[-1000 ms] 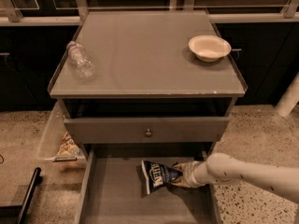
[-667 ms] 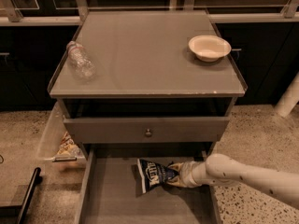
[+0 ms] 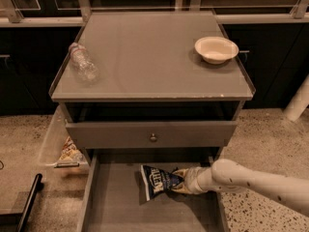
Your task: Place blue chip bag into middle drawer
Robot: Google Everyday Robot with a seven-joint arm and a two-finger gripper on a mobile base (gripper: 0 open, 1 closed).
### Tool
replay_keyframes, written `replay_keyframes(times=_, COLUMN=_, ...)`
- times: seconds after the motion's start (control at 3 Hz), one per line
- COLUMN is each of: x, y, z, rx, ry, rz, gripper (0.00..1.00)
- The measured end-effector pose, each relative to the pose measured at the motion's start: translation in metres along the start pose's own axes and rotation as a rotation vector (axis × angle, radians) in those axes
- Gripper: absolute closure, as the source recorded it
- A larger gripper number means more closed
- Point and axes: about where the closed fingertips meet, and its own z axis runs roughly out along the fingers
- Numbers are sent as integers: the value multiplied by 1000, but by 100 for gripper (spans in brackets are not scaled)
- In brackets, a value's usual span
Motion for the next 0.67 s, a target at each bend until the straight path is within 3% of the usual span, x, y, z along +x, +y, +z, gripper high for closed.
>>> replay_keyframes(times=0.67, x=0, y=0, z=0, rx=0, ry=0, rz=0, gripper=12)
